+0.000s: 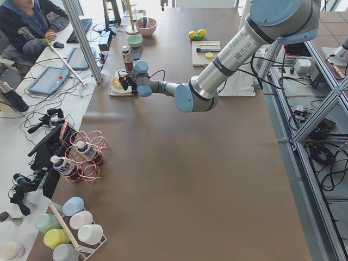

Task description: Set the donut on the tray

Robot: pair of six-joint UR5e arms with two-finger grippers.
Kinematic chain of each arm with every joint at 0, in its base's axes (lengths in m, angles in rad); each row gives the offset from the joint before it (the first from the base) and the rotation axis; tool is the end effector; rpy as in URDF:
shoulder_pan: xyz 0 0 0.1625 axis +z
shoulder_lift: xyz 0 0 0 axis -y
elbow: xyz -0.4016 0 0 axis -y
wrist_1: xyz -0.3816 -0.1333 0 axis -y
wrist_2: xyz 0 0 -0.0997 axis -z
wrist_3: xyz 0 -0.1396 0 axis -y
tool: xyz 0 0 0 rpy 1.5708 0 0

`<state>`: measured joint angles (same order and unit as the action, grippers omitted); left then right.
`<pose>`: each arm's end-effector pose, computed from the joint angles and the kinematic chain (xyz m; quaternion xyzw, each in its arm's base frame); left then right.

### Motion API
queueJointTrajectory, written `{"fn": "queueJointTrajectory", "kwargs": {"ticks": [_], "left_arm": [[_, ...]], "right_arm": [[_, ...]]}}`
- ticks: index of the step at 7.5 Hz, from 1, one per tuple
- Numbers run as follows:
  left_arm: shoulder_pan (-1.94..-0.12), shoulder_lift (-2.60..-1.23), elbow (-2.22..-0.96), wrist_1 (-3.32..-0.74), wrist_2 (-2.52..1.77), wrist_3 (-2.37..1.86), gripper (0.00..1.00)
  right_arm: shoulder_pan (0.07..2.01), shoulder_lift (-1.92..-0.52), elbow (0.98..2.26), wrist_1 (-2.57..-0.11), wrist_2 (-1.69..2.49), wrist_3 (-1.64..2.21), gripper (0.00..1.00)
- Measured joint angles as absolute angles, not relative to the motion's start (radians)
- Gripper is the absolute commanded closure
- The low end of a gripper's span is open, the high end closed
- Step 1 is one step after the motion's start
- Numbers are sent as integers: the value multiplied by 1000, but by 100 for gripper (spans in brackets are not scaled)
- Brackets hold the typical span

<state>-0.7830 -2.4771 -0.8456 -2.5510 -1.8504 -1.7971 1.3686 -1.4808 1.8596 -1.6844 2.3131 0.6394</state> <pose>0.5387 -0.6698 0.3034 0.0372 0.5543 -0.3334 0.7617 -0.0650 -0.5112 0.4945 -0.0344 -0.3785 0.1535 0.9121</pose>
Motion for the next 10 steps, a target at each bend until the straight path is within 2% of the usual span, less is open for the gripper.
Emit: {"fn": "queueJointTrajectory", "kwargs": {"ticks": [1, 3, 5, 7, 10], "left_arm": [[-827, -2405, -970, -2445, -1933, -1640, 2], [-961, -2232, -1284, -2076, -2092, -1195, 2], [-1129, -2056, -1508, -1837, -2199, -746, 2], [-1267, -1860, -1649, -1763, -2221, -405, 2], [-1466, -1627, -1688, -1757, -2283, 4, 2]], "right_arm": [[1377, -1478, 1857, -1684, 2313, 634, 0], [1397, -1472, 1851, -1684, 2309, 615, 0], [1432, -1469, 1816, -1685, 2302, 517, 0], [1490, -1461, 1740, -1684, 2305, 362, 0], [1549, -1473, 1706, -1684, 2308, 308, 0]]}}
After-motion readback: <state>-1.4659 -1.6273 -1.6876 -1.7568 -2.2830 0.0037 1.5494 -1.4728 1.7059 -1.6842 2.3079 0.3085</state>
